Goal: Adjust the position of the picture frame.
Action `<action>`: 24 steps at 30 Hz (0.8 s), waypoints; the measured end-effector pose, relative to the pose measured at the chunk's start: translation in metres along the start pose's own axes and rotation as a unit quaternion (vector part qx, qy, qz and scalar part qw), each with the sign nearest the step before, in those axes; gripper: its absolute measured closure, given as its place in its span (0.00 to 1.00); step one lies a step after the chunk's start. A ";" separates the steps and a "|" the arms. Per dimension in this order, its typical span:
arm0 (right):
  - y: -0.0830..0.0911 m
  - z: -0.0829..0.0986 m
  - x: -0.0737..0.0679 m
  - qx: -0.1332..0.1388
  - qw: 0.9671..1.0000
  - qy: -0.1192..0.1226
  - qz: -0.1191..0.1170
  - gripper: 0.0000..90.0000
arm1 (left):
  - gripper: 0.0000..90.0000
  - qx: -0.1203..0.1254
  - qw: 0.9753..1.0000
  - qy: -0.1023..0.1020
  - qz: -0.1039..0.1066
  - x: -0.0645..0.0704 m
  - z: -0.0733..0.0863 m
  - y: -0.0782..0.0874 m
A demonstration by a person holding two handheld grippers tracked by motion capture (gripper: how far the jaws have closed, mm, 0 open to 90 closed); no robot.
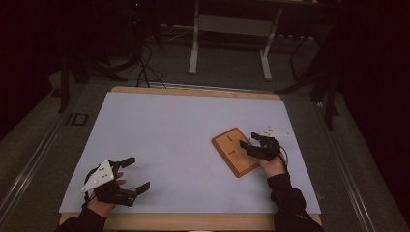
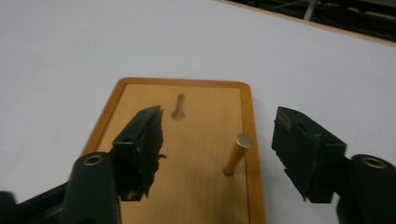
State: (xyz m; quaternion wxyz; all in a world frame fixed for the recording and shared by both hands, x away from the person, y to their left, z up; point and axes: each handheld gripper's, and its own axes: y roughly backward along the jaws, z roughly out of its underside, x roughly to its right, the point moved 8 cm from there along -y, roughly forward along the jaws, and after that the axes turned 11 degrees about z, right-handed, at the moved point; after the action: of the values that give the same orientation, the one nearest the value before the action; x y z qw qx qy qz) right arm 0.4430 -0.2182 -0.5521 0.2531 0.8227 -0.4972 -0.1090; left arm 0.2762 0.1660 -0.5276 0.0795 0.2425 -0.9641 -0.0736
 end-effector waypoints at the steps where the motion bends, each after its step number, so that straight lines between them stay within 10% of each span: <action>1: -0.001 0.002 0.001 -0.005 1.000 -0.006 -0.005 0.44 | 0.00 0.000 1.000 0.000 0.000 0.000 0.000 0.000; 24: -0.013 0.017 0.002 -0.045 0.999 -0.004 0.020 0.87 | 0.00 -0.008 1.000 -0.003 -0.001 0.000 0.002 -0.002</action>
State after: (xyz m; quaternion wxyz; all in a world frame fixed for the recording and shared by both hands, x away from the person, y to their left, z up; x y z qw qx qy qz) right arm 0.4467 -0.2202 -0.5731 0.2895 0.8001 -0.5091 -0.1298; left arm 0.2764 0.1646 -0.5297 0.0783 0.2429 -0.9634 -0.0825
